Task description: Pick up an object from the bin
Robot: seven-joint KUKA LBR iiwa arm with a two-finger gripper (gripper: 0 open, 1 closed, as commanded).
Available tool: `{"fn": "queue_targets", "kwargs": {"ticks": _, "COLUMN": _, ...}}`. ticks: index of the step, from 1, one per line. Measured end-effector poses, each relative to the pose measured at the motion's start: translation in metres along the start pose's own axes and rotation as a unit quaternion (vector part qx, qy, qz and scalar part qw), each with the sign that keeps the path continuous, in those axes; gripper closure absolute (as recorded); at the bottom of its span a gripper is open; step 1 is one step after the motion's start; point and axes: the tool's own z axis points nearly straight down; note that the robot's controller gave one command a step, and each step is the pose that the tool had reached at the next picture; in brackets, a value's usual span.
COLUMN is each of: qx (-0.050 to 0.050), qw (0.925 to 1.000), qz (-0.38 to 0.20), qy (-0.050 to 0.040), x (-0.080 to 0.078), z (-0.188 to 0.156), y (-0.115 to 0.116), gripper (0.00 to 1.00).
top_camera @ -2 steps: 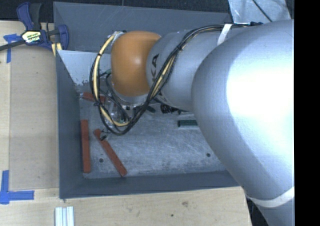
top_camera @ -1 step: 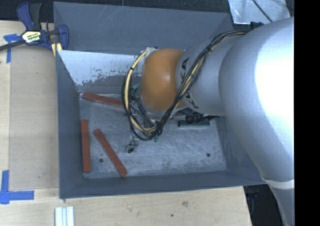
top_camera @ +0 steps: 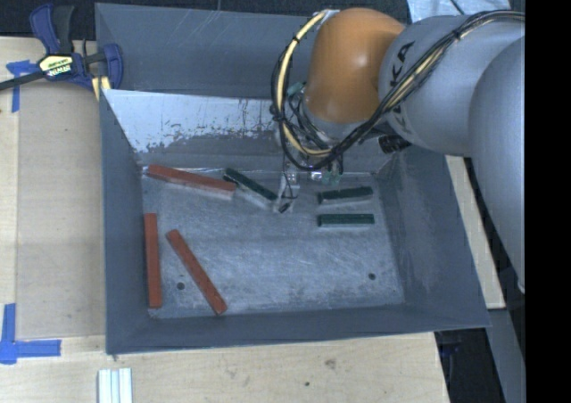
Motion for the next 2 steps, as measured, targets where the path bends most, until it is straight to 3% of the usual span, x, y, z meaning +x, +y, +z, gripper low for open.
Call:
{"fn": "queue_targets", "kwargs": {"ticks": 1, "qx": -0.001, "qw": 0.9996, "qz": -0.027, "qy": 0.0087, "x": 0.0085, "z": 0.0704, "y": 0.0193, "gripper": 0.00}}
{"fn": "queue_targets", "kwargs": {"ticks": 2, "qx": -0.002, "qw": 0.9997, "qz": -0.026, "qy": 0.0044, "x": 0.0057, "z": 0.0654, "y": 0.0190, "gripper": 1.00}}
